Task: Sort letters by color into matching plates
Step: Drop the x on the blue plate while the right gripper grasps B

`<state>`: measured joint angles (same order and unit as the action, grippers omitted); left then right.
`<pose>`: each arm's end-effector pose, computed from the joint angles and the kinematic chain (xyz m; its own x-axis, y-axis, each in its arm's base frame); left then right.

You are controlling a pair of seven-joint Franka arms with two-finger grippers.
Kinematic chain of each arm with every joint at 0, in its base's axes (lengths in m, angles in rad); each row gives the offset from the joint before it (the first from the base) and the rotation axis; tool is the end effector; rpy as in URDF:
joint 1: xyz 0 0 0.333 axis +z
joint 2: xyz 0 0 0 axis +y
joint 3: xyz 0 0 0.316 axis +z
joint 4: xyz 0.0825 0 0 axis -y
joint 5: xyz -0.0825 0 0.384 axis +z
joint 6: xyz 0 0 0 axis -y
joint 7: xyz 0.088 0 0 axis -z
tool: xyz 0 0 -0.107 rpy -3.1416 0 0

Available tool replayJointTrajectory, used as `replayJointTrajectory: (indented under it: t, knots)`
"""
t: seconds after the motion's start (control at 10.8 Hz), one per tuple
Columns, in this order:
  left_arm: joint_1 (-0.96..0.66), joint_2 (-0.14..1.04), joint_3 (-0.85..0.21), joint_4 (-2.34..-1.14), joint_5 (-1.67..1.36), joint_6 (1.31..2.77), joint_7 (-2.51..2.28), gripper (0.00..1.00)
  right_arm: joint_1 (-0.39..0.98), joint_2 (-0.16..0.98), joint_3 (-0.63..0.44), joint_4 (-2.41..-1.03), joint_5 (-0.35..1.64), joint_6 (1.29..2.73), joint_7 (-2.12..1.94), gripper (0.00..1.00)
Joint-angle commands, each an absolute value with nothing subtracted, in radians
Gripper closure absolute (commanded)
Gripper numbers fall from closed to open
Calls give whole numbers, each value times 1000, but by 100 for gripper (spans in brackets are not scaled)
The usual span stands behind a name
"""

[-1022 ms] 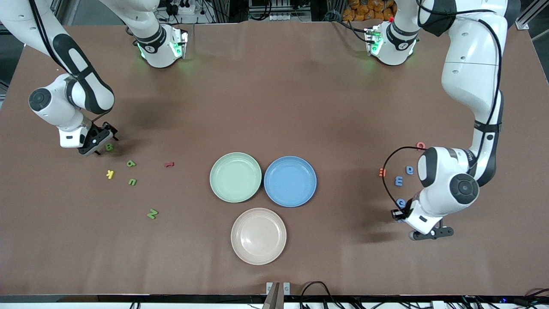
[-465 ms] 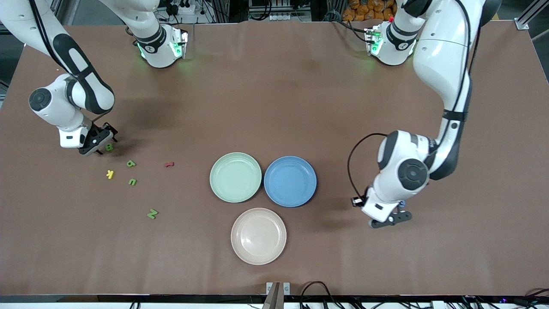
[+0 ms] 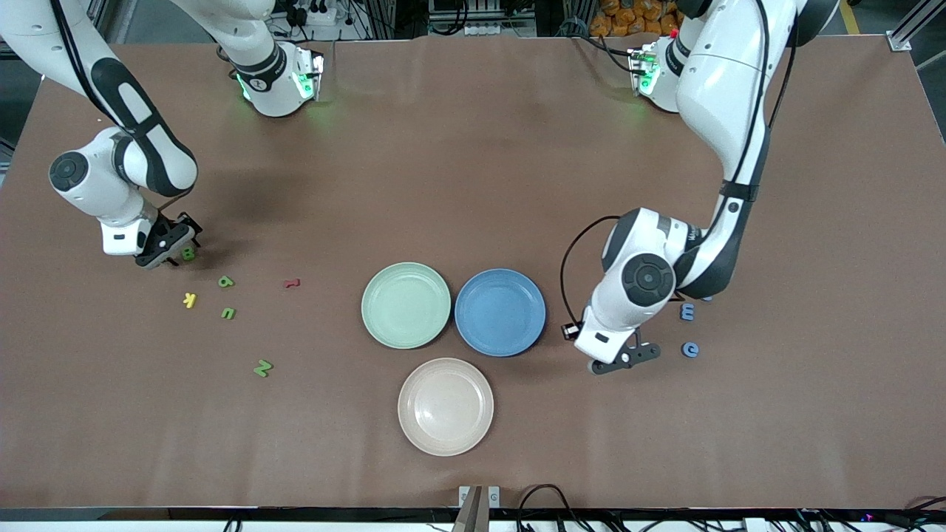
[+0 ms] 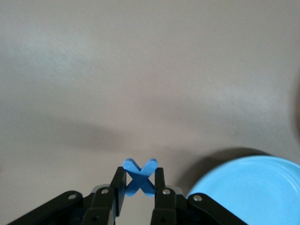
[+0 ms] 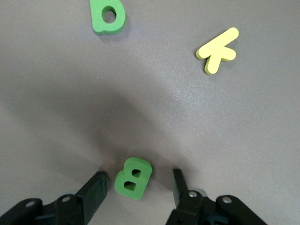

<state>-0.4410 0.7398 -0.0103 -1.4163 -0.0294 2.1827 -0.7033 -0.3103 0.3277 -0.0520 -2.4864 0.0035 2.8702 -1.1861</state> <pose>0.6575 -0.3182 0.2628 0.9634 0.2680 -0.0003 0.2678 -0.9626 0.0410 0.4439 -0.1700 0.1669 0.6794 0.7338 0.0068 0.7323 -0.6785 0.0583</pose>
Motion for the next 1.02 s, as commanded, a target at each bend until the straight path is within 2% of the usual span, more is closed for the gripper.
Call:
replayJointTrajectory:
  t: [0.0, 0.19, 0.37, 0.65, 0.93]
  knots:
    - [-501, 727, 2, -1433, -38, 2172, -767, 100, -311, 336, -43, -2490, 20, 2908, -1198, 39]
    - [-541, 730, 2, -1431, -38, 2172, -817, 100, -313, 336, -38, -2484, 20, 2908, -1197, 53]
    - [-563, 733, 2, -1431, -37, 2172, -833, 100, -313, 336, -38, -2482, 20, 2907, -1187, 62]
    - [-609, 745, 3, -1431, -32, 2174, -894, 100, -313, 336, -38, -2473, 20, 2907, -1184, 66]
    - [-641, 750, 6, -1431, -31, 2172, -923, 100, -313, 325, -37, -2459, 20, 2896, -1183, 74]
